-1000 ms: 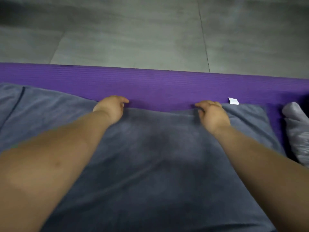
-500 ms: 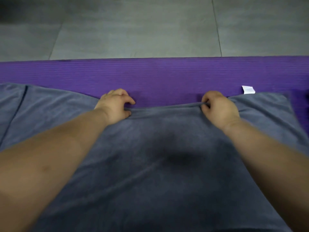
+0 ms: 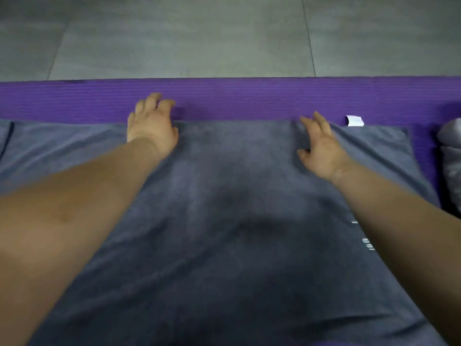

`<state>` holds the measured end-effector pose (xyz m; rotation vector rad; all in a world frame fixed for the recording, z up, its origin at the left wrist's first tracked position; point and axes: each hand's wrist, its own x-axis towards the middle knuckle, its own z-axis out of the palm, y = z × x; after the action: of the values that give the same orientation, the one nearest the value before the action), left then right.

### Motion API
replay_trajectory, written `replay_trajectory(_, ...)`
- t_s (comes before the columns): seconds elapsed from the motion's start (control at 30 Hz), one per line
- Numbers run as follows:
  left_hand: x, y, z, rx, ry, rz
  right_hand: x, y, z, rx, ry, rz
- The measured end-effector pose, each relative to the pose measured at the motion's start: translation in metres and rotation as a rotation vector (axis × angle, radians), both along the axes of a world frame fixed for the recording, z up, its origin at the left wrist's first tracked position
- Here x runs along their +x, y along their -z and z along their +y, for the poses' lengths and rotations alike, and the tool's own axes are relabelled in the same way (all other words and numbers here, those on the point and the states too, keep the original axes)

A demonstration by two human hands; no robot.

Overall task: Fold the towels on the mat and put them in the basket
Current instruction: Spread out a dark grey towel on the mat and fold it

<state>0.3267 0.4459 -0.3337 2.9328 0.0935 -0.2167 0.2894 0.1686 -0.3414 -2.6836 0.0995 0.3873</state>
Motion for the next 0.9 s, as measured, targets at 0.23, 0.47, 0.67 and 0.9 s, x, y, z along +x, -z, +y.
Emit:
replay_trajectory(0.23, -0.126, 0.043, -0.037, -0.098, 0.544, -0.003, -0.114, -0.002, -0.079, -0.151, 0.226, 0.064)
replay_trajectory(0.47, -0.230, 0.048, -0.068, -0.134, 1.037, 0.127, -0.275, 0.004, -0.118, -0.210, 0.809, 0.018)
replay_trajectory(0.67, -0.238, 0.043, -0.079, -0.057, 1.241, 0.127, -0.281, -0.004, -0.133, -0.021, 1.054, 0.046)
replay_trajectory(0.9, -0.238, 0.046, -0.071, -0.048, 1.111, -0.055, -0.284, -0.012, -0.148, -0.071, 1.027, 0.047)
